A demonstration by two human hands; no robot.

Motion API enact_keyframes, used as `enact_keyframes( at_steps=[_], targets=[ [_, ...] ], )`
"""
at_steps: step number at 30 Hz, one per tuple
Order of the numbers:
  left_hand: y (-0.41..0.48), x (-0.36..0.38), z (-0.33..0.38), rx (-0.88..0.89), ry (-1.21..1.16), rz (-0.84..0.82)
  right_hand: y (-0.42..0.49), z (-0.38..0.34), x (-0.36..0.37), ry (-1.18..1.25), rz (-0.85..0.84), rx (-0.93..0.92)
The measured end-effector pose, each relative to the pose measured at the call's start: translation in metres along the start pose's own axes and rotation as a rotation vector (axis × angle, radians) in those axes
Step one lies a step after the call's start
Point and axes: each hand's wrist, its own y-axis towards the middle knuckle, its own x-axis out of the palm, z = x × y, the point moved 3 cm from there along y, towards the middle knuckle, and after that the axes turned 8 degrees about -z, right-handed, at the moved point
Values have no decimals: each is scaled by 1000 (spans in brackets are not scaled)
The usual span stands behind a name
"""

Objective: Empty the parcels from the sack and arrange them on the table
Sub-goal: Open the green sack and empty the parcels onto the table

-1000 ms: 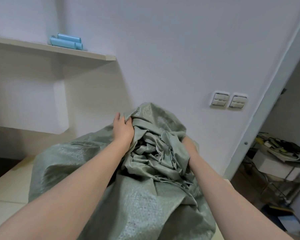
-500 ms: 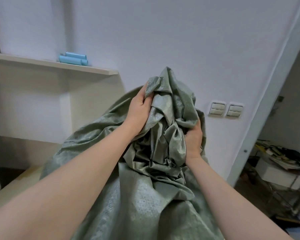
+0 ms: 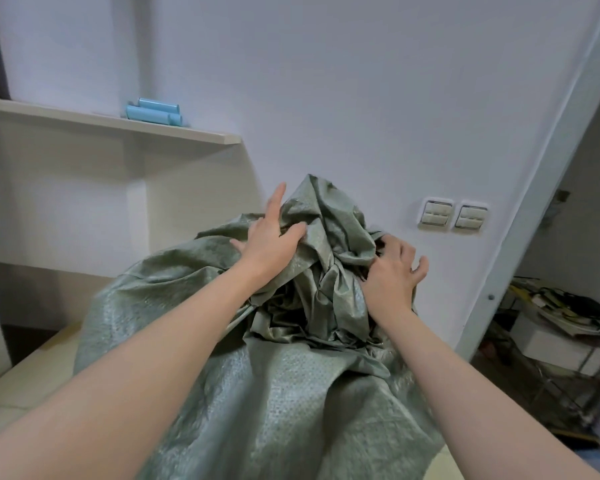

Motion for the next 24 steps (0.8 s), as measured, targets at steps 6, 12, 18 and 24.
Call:
enact_keyframes(
  at_steps=[6, 12, 18, 24],
  targets=[
    [-36, 16, -18, -136, 574, -556, -6, 18, -3, -36, -239, 97],
    [-55, 26, -31, -170, 384, -349, -34, 25, -2, 524, -949, 138],
    [-73, 43, -10, -113, 91, -338, -73, -6, -5, 69, -1019, -24],
    [-83, 20, -23, -118, 466, -260, -79, -20, 8, 6, -711, 94]
  ],
)
